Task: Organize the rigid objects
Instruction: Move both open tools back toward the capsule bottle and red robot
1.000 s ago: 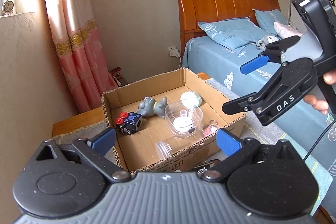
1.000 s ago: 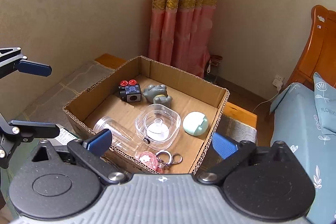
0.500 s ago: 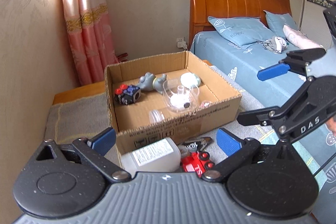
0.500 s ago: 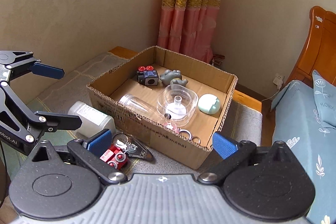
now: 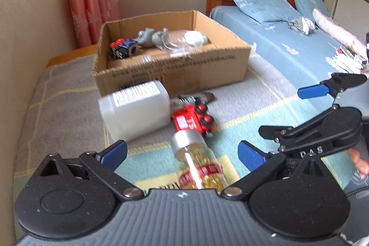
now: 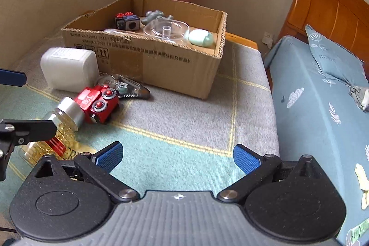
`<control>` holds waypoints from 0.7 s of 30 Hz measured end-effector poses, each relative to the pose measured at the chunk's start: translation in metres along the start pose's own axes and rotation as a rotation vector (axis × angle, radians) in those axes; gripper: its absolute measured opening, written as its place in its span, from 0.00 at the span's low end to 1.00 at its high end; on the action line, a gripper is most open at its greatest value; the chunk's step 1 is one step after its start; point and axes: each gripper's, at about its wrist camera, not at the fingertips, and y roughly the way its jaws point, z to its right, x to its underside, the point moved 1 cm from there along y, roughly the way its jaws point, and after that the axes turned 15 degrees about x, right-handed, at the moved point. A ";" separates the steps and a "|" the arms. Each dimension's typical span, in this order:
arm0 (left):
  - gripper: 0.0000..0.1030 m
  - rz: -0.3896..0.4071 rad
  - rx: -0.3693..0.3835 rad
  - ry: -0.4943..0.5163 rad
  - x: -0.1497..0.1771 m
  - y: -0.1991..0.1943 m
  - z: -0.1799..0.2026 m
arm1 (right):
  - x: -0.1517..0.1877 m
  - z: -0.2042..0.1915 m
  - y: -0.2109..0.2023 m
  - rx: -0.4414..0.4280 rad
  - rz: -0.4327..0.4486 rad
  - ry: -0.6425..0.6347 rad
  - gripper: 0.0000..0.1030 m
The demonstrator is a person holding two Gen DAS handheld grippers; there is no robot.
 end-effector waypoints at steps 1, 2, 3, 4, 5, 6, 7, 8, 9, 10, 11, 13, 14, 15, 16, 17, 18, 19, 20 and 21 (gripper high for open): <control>0.99 -0.011 0.012 0.004 0.003 0.002 0.002 | 0.004 0.002 0.001 0.008 -0.007 0.004 1.00; 0.99 -0.024 0.025 0.006 0.006 0.005 0.004 | 0.006 0.004 0.002 0.012 -0.013 0.009 1.00; 0.99 -0.040 0.034 0.009 0.010 0.008 0.006 | 0.009 0.006 0.003 0.012 -0.018 0.016 1.00; 0.99 -0.051 0.035 0.011 0.012 0.011 0.007 | 0.011 0.008 0.003 0.011 -0.022 0.027 1.00; 0.99 -0.063 0.032 0.016 0.015 0.014 0.008 | 0.012 0.010 0.003 0.007 -0.025 0.038 1.00; 0.99 -0.074 0.024 0.023 0.017 0.016 0.009 | 0.013 0.011 0.002 -0.001 -0.028 0.045 1.00; 0.99 -0.082 0.013 0.028 0.019 0.018 0.010 | 0.014 0.011 0.002 -0.010 -0.029 0.048 1.00; 0.99 -0.090 0.004 0.027 0.022 0.020 0.009 | 0.015 0.011 0.001 -0.018 -0.027 0.050 1.00; 0.99 -0.101 -0.005 0.020 0.024 0.021 0.007 | 0.015 0.011 0.000 -0.024 -0.026 0.051 1.00; 0.99 -0.105 -0.009 0.011 0.026 0.021 0.005 | 0.015 0.009 0.000 -0.030 -0.026 0.049 1.00; 0.99 -0.106 -0.009 0.003 0.028 0.020 0.003 | 0.014 0.008 0.000 -0.036 -0.024 0.046 1.00; 0.99 -0.109 -0.020 -0.009 0.031 0.017 -0.001 | 0.013 0.007 -0.001 -0.051 -0.015 0.039 1.00; 0.99 -0.110 -0.027 -0.011 0.033 0.015 -0.005 | 0.012 0.006 -0.001 -0.061 -0.012 0.034 1.00; 0.99 -0.109 -0.028 -0.014 0.035 0.012 -0.008 | 0.012 0.005 -0.001 -0.072 -0.008 0.030 1.00; 0.99 -0.109 -0.032 -0.025 0.036 0.010 -0.011 | 0.011 0.004 -0.001 -0.086 -0.004 0.026 1.00; 0.99 -0.109 -0.040 -0.035 0.037 0.007 -0.015 | 0.011 0.002 -0.001 -0.095 -0.005 0.021 1.00; 0.99 -0.107 -0.053 -0.040 0.039 0.003 -0.019 | 0.010 0.001 0.000 -0.101 -0.004 0.017 1.00; 0.99 -0.105 -0.062 -0.046 0.040 0.001 -0.022 | 0.010 0.000 0.000 -0.109 -0.003 0.013 1.00; 0.99 -0.103 -0.073 -0.057 0.040 -0.002 -0.027 | 0.010 -0.002 0.001 -0.122 -0.005 0.007 1.00; 0.99 -0.099 -0.084 -0.066 0.042 -0.005 -0.031 | 0.010 -0.004 0.002 -0.130 -0.006 0.002 1.00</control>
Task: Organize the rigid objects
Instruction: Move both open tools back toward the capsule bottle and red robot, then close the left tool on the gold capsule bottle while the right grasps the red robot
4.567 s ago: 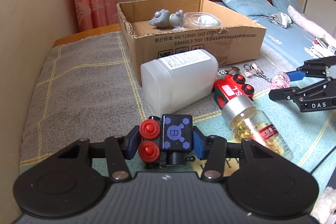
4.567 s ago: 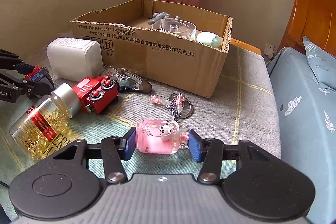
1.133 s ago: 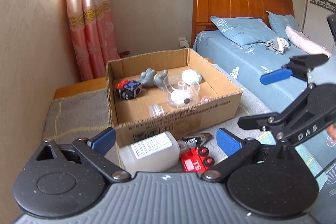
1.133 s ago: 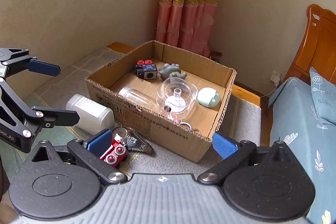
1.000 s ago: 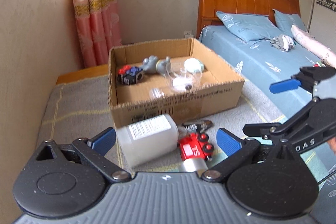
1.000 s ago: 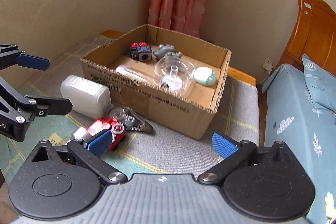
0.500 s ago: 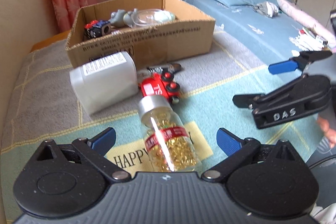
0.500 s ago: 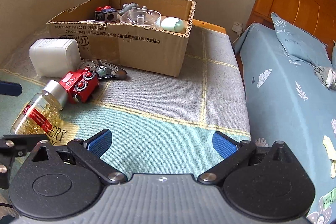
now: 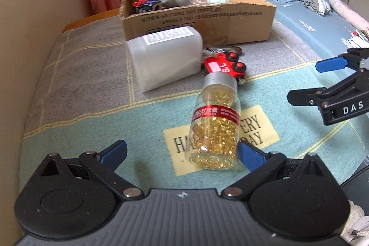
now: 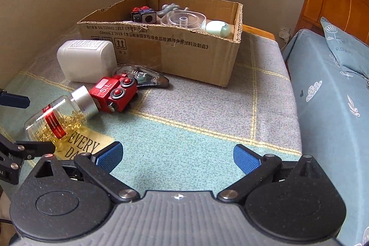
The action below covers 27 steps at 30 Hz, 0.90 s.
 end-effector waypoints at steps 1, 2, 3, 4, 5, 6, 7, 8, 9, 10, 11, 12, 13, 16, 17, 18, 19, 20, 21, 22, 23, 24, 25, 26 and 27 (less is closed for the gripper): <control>0.99 0.003 -0.010 -0.009 0.001 -0.002 -0.005 | 0.000 -0.002 0.001 -0.004 0.001 -0.006 1.00; 0.99 0.005 -0.020 -0.018 0.002 -0.004 -0.009 | 0.000 -0.004 0.002 -0.007 0.001 -0.013 1.00; 0.99 0.008 -0.031 -0.028 0.003 -0.005 -0.014 | -0.001 -0.006 0.003 -0.012 0.002 -0.021 1.00; 0.99 0.011 -0.041 -0.037 0.003 -0.005 -0.019 | -0.001 -0.007 0.004 -0.017 0.005 -0.028 1.00; 0.99 0.015 -0.055 -0.049 0.003 -0.006 -0.024 | -0.002 -0.008 0.004 -0.023 0.008 -0.035 1.00; 0.99 0.021 -0.072 -0.061 0.002 -0.006 -0.029 | -0.003 -0.010 0.005 -0.027 0.008 -0.043 1.00; 0.99 0.027 -0.089 -0.071 0.002 -0.007 -0.033 | -0.004 -0.010 0.006 -0.029 0.007 -0.048 1.00; 0.99 0.035 -0.100 -0.077 0.000 -0.006 -0.037 | -0.006 -0.011 0.006 -0.033 0.008 -0.050 1.00; 0.99 0.040 -0.103 -0.081 0.000 -0.005 -0.041 | -0.008 -0.011 0.007 -0.038 0.011 -0.051 1.00; 0.99 0.041 -0.105 -0.086 0.000 -0.006 -0.044 | -0.011 -0.011 0.008 -0.041 0.013 -0.051 1.00; 0.99 0.042 -0.109 -0.089 0.000 -0.006 -0.046 | -0.016 -0.012 0.008 -0.041 0.016 -0.050 1.00; 0.99 0.041 -0.112 -0.089 0.000 -0.005 -0.048 | -0.020 -0.013 0.008 -0.041 0.022 -0.052 1.00; 0.99 0.039 -0.117 -0.088 0.000 -0.005 -0.049 | -0.025 -0.016 0.009 -0.043 0.031 -0.057 1.00; 0.99 0.032 -0.135 -0.085 0.001 -0.003 -0.050 | -0.041 -0.026 0.011 -0.050 0.061 -0.065 1.00; 0.99 0.031 -0.136 -0.086 0.002 -0.003 -0.051 | -0.046 -0.029 0.013 -0.054 0.068 -0.065 1.00; 0.99 0.030 -0.134 -0.087 0.002 -0.003 -0.051 | -0.050 -0.033 0.015 -0.054 0.073 -0.062 1.00; 0.99 0.030 -0.130 -0.087 0.003 -0.003 -0.051 | -0.054 -0.036 0.017 -0.057 0.075 -0.056 1.00; 0.99 0.030 -0.128 -0.085 0.003 -0.004 -0.051 | -0.060 -0.041 0.020 -0.065 0.074 -0.047 1.00; 0.99 0.029 -0.130 -0.082 0.004 -0.004 -0.051 | -0.063 -0.043 0.022 -0.075 0.070 -0.038 1.00; 0.99 0.029 -0.133 -0.080 0.004 -0.005 -0.051 | -0.066 -0.047 0.025 -0.090 0.064 -0.033 1.00; 0.99 0.029 -0.133 -0.077 0.003 -0.005 -0.051 | -0.068 -0.051 0.028 -0.100 0.060 -0.034 1.00; 0.99 0.030 -0.132 -0.076 0.004 -0.005 -0.050 | -0.069 -0.054 0.030 -0.102 0.056 -0.036 1.00; 0.99 0.030 -0.130 -0.076 0.005 -0.005 -0.050 | -0.070 -0.058 0.033 -0.098 0.053 -0.040 1.00; 0.99 0.030 -0.126 -0.074 0.005 -0.005 -0.049 | -0.070 -0.061 0.036 -0.090 0.050 -0.046 1.00; 0.99 0.029 -0.121 -0.072 0.005 -0.005 -0.049 | -0.069 -0.063 0.039 -0.083 0.042 -0.048 1.00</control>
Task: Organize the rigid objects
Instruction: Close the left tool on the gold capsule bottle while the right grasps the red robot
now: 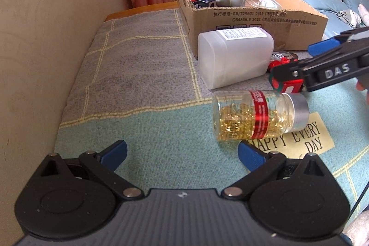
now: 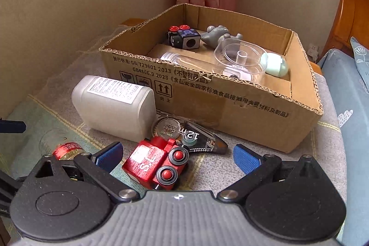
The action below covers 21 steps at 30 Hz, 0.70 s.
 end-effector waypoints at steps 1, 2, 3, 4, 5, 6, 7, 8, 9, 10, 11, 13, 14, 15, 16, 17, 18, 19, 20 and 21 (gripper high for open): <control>0.99 -0.001 0.002 0.002 0.000 0.001 0.000 | 0.001 -0.001 0.002 0.007 -0.008 0.001 1.00; 0.99 -0.003 0.004 0.004 0.000 0.001 0.001 | 0.002 0.001 0.003 0.004 -0.007 0.008 1.00; 0.99 -0.004 0.009 0.009 0.001 0.002 0.002 | 0.004 0.004 0.003 0.002 -0.008 0.016 1.00; 0.99 -0.006 0.015 0.014 0.001 0.002 0.003 | 0.006 0.007 0.002 0.004 -0.011 0.024 1.00; 0.99 -0.007 0.019 0.018 0.001 0.002 0.004 | 0.010 0.012 0.001 0.012 -0.013 0.028 1.00; 0.99 -0.007 0.022 0.023 0.001 0.002 0.005 | 0.013 0.016 0.000 0.022 -0.015 0.028 1.00; 0.99 -0.006 0.026 0.028 0.001 0.003 0.006 | 0.016 0.020 -0.001 0.034 -0.021 0.029 1.00; 0.99 -0.006 0.032 0.034 0.001 0.003 0.008 | 0.020 0.025 -0.001 0.050 -0.031 0.028 1.00; 0.99 -0.005 0.035 0.037 0.002 0.003 0.009 | 0.025 0.029 -0.001 0.060 -0.039 0.030 1.00; 0.99 -0.004 0.039 0.039 0.002 0.003 0.011 | 0.029 0.034 -0.001 0.070 -0.046 0.037 1.00; 0.99 -0.003 0.047 0.043 0.002 0.003 0.012 | 0.035 0.041 0.001 0.083 -0.058 0.048 1.00; 0.99 -0.006 0.066 0.052 0.003 0.003 0.017 | 0.043 0.051 0.005 0.107 -0.082 0.064 1.00; 0.99 -0.008 0.074 0.058 0.003 0.004 0.019 | 0.048 0.058 0.006 0.107 -0.091 0.085 1.00; 0.99 -0.011 0.081 0.065 0.003 0.005 0.021 | 0.051 0.064 0.006 0.107 -0.085 0.103 1.00; 0.99 -0.012 0.085 0.072 0.003 0.006 0.023 | 0.054 0.068 0.005 0.119 -0.086 0.102 1.00; 0.99 -0.015 0.091 0.079 0.003 0.007 0.026 | 0.056 0.071 0.004 0.116 -0.087 0.107 1.00; 0.99 -0.015 0.102 0.082 0.005 0.008 0.028 | 0.058 0.073 0.002 0.115 -0.086 0.106 1.00; 0.99 -0.011 0.115 0.077 0.005 0.008 0.029 | 0.060 0.074 0.001 0.113 -0.083 0.103 1.00; 0.99 -0.012 0.132 0.069 0.005 0.009 0.030 | 0.062 0.074 0.000 0.112 -0.076 0.100 1.00; 0.99 -0.013 0.153 0.062 0.005 0.011 0.031 | 0.063 0.074 0.000 0.113 -0.072 0.102 1.00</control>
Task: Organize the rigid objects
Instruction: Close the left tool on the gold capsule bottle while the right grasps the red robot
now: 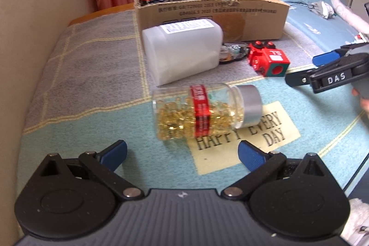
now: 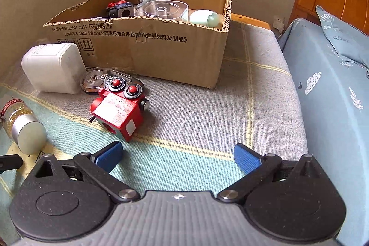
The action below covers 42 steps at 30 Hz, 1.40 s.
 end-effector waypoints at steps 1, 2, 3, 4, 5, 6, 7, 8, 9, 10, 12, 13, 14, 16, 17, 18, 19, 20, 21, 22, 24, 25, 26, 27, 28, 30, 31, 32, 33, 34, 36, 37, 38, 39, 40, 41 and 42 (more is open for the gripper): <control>0.99 0.002 0.002 0.003 0.000 0.001 0.002 | 0.001 0.000 0.000 0.001 0.004 0.003 1.00; 0.99 0.006 0.001 0.005 0.000 0.002 0.004 | 0.002 0.000 -0.001 0.003 0.007 0.005 1.00; 0.99 0.009 0.003 0.006 0.000 0.003 0.005 | 0.002 0.000 -0.001 0.003 0.009 0.007 1.00; 0.99 0.012 0.003 0.006 -0.001 0.004 0.007 | 0.001 0.000 -0.001 0.004 0.011 0.008 1.00; 0.99 0.011 0.003 0.005 -0.001 0.005 0.008 | 0.001 -0.001 0.000 0.004 0.012 0.008 1.00; 0.99 0.007 0.002 0.003 -0.002 0.005 0.008 | 0.001 -0.001 -0.001 0.004 0.013 0.009 1.00; 0.99 0.001 0.000 -0.003 -0.004 0.006 0.008 | 0.002 -0.001 -0.001 0.004 0.016 0.009 1.00; 0.99 -0.003 -0.003 -0.007 -0.006 0.007 0.008 | 0.002 0.000 -0.001 0.004 0.019 0.010 1.00; 0.99 -0.003 -0.006 -0.010 -0.006 0.008 0.008 | 0.002 -0.001 -0.001 0.004 0.023 0.011 1.00; 0.99 -0.001 -0.011 -0.015 -0.007 0.008 0.009 | 0.003 0.000 -0.001 0.004 0.027 0.012 1.00; 0.99 0.006 -0.020 -0.022 -0.007 0.010 0.010 | 0.004 0.000 -0.001 0.004 0.035 0.014 1.00; 0.99 0.008 -0.022 -0.024 -0.008 0.011 0.011 | 0.004 0.000 -0.002 0.004 0.038 0.014 1.00; 0.99 0.009 -0.023 -0.026 -0.008 0.011 0.012 | 0.005 0.000 -0.002 0.004 0.040 0.015 1.00; 0.99 0.009 -0.020 -0.028 -0.010 0.012 0.013 | 0.006 -0.001 -0.003 0.003 0.042 0.013 1.00; 0.99 0.009 -0.016 -0.031 -0.011 0.013 0.014 | 0.007 0.000 -0.003 0.002 0.044 0.012 1.00; 0.99 0.011 -0.007 -0.031 -0.012 0.013 0.016 | 0.007 0.000 -0.004 0.001 0.045 0.011 1.00; 0.99 0.017 0.000 -0.026 -0.013 0.013 0.017 | 0.008 0.000 -0.004 -0.001 0.047 0.009 1.00; 0.99 0.026 -0.006 -0.021 -0.015 0.013 0.019 | 0.009 0.000 -0.005 -0.003 0.049 0.008 1.00; 0.99 0.033 -0.013 -0.018 -0.017 0.013 0.020 | 0.009 0.000 -0.005 -0.003 0.050 0.008 1.00; 0.99 0.040 -0.015 -0.013 -0.019 0.012 0.021 | 0.010 -0.001 -0.005 -0.003 0.053 0.008 1.00; 0.99 0.060 -0.008 -0.014 -0.023 0.011 0.023 | 0.011 -0.002 -0.006 -0.005 0.056 0.006 1.00; 0.99 0.068 -0.004 -0.017 -0.025 0.010 0.023 | 0.011 -0.002 -0.006 -0.005 0.057 0.007 1.00; 0.99 0.075 -0.005 -0.018 -0.026 0.009 0.023 | 0.011 -0.002 -0.006 -0.004 0.059 0.007 1.00; 0.99 0.082 -0.011 -0.019 -0.028 0.009 0.024 | 0.012 -0.003 -0.007 -0.004 0.059 0.007 1.00; 0.98 0.086 -0.015 -0.017 -0.028 0.008 0.024 | 0.012 -0.003 -0.007 -0.004 0.059 0.007 1.00; 0.97 0.088 -0.017 -0.014 -0.028 0.008 0.025 | 0.012 -0.003 -0.007 -0.003 0.060 0.008 1.00; 0.97 0.089 -0.016 -0.011 -0.029 0.008 0.024 | 0.012 -0.004 -0.007 -0.002 0.060 0.008 1.00; 0.97 0.089 -0.021 -0.012 -0.029 0.009 0.024 | 0.012 -0.005 -0.007 -0.002 0.061 0.009 1.00; 0.95 0.085 -0.029 -0.017 -0.029 0.010 0.023 | 0.012 -0.005 -0.008 -0.001 0.060 0.010 1.00; 0.90 0.082 -0.033 -0.020 -0.030 0.011 0.023 | 0.012 -0.006 -0.008 0.000 0.059 0.011 1.00; 0.90 0.076 -0.037 -0.019 -0.030 0.011 0.022 | 0.012 -0.009 -0.008 -0.001 0.058 0.009 1.00; 0.90 0.074 -0.034 -0.019 -0.030 0.011 0.021 | 0.011 -0.011 -0.009 -0.005 0.057 0.004 1.00; 0.90 0.075 -0.036 -0.020 -0.030 0.011 0.020 | 0.011 -0.014 -0.009 -0.012 0.058 -0.003 1.00; 0.90 0.076 -0.042 -0.021 -0.030 0.010 0.018 | 0.011 -0.016 -0.010 -0.018 0.059 -0.011 1.00; 0.90 0.079 -0.052 -0.026 -0.030 0.009 0.016 | 0.010 -0.020 -0.011 -0.028 0.061 -0.022 1.00; 0.90 0.082 -0.065 -0.035 -0.029 0.008 0.012 | 0.009 -0.023 -0.012 -0.037 0.063 -0.033 1.00; 0.90 0.086 -0.077 -0.045 -0.029 0.007 0.008 | 0.008 -0.026 -0.012 -0.045 0.064 -0.042 1.00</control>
